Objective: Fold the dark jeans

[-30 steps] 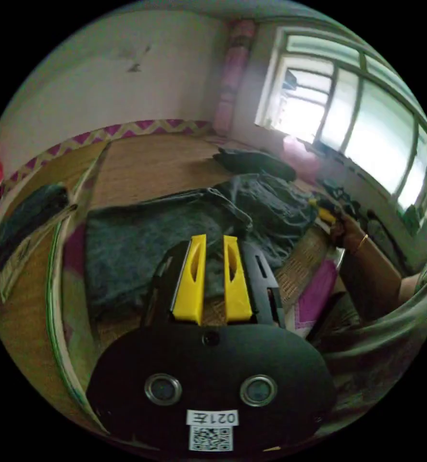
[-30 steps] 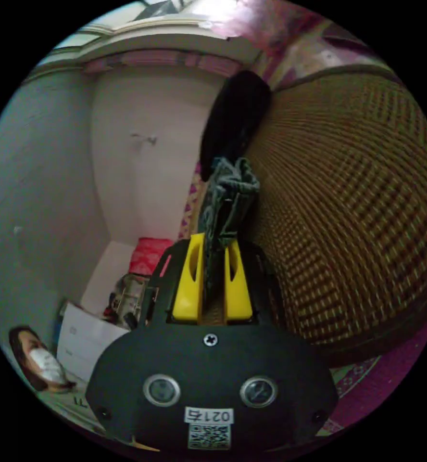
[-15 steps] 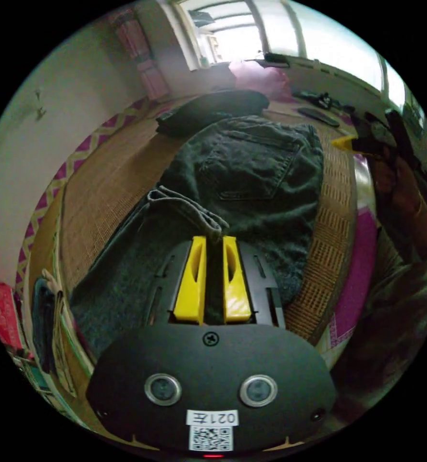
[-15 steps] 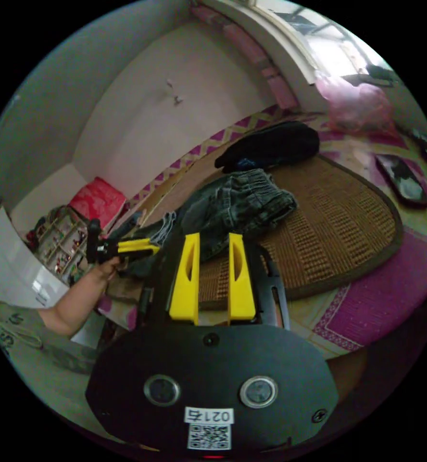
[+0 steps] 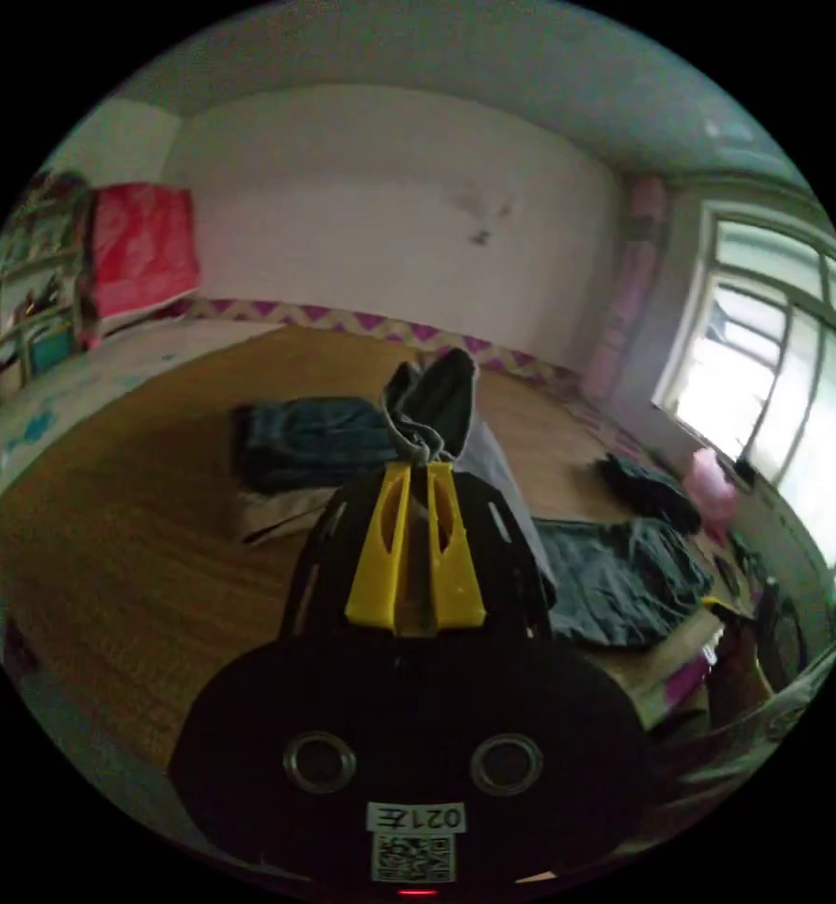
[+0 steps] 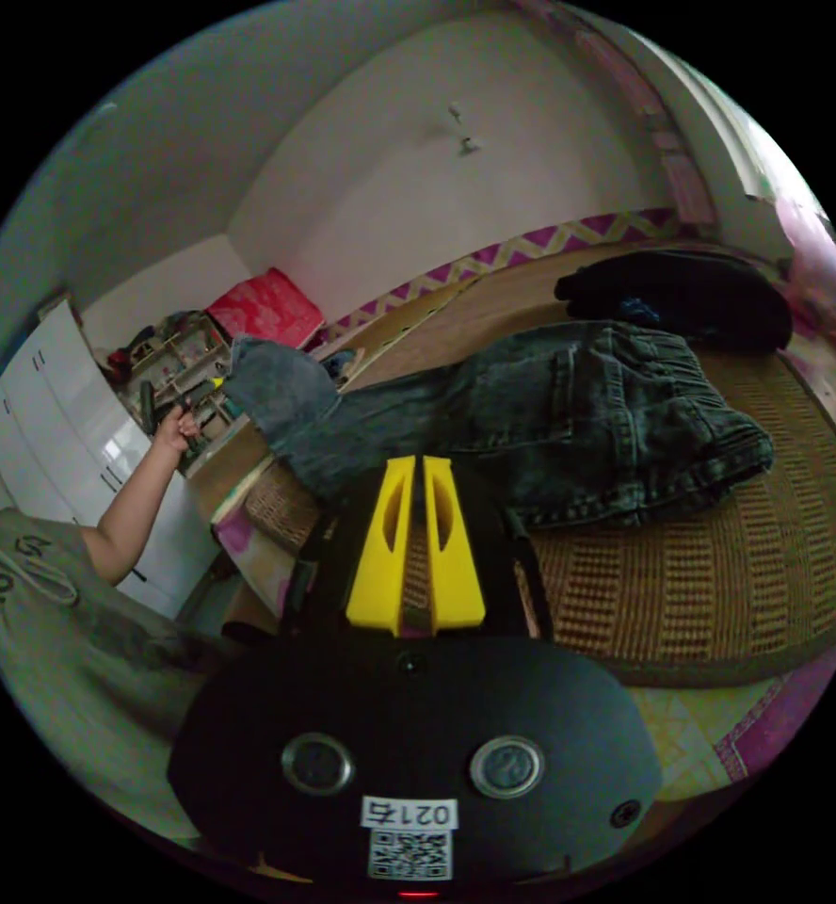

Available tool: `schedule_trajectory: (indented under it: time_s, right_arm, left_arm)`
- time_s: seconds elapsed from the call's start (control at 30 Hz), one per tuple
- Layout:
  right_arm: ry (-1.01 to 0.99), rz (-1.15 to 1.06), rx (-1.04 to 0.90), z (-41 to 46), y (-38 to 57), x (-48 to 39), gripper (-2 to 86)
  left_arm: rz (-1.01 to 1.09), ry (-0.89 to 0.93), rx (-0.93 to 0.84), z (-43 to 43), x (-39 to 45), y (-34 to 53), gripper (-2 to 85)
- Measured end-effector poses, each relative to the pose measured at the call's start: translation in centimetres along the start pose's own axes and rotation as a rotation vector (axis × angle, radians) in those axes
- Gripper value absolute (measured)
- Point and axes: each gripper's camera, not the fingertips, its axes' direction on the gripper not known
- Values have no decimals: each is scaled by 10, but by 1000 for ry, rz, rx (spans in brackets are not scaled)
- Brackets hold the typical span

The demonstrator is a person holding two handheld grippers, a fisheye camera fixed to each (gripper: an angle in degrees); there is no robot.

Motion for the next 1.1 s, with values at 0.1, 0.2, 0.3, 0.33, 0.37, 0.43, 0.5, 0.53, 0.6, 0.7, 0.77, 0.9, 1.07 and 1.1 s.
schedule_trajectory:
  time_s: [0.1,0.2,0.3,0.33,0.37,0.43,0.5,0.53,0.6,0.7,0.77,0.9,1.07,1.1]
  right_arm:
    - [-20,-7,-15,7,1,-14,4]
    - [-13,-21,-38,12,0,-24,7]
    - [38,-55,-64,12,-5,-31,20]
    - [73,-91,-64,11,-9,-34,29]
    - [97,-108,-64,10,-11,-35,35]
    - [177,-202,-73,9,-24,-36,52]
    - [243,-294,-84,11,-36,-32,59]
    - [285,-356,-86,13,-45,-28,63]
    - [339,-452,-111,20,-60,-19,67]
    - [437,-614,-246,45,-86,-3,67]
    - [430,-699,-314,59,-100,6,69]
    - [273,-736,-470,83,-132,31,99]
    - [131,-732,-669,100,-143,45,10]
    - [116,-741,-682,97,-144,43,3]
  left_arm:
    - [-198,-76,-102,4,-96,11,-4]
    - [-266,-41,-216,19,-149,26,-3]
    - [-254,3,-222,11,-166,21,-2]
    - [-246,4,-228,6,-168,15,-1]
    - [-244,-2,-231,2,-169,12,-1]
    - [-231,-27,-210,-16,-172,1,-2]
    - [-208,-63,-171,-32,-168,-8,-4]
    - [-182,-118,-109,-46,-161,-13,-4]
    - [-119,-159,13,-65,-144,-22,-4]
    - [49,18,11,-59,-109,-44,1]
    - [172,116,-79,-36,-83,-57,20]
    - [440,183,-253,26,-26,-66,77]
    - [603,243,-394,71,2,-69,92]
    - [636,250,-422,76,5,-69,96]
